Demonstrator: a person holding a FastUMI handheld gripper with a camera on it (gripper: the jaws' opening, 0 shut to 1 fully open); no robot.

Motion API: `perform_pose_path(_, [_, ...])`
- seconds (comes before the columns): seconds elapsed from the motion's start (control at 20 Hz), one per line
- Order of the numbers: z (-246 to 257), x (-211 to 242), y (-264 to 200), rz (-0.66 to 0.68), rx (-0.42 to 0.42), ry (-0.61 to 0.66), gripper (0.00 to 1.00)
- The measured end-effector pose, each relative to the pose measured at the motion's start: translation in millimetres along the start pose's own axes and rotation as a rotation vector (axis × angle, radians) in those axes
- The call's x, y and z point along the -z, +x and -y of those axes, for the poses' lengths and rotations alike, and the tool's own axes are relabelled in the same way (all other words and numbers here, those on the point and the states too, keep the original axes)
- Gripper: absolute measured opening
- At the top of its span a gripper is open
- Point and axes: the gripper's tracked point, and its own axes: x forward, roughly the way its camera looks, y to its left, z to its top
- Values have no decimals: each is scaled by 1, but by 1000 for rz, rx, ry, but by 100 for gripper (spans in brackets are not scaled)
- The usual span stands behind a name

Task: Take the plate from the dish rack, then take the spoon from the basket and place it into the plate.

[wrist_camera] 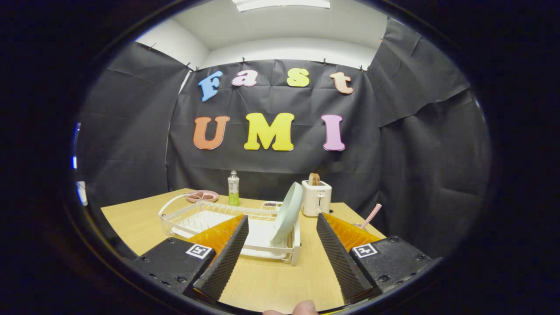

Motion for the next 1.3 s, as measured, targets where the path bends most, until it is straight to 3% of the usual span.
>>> perform_pose_path(0.75, [-1, 8, 22, -42, -10, 26, 100])
perform_pose_path(1.0, [20, -12, 30, -41, 12, 1, 100])
perform_pose_path(1.3, [38, -37, 61, -119, -38, -30, 100])
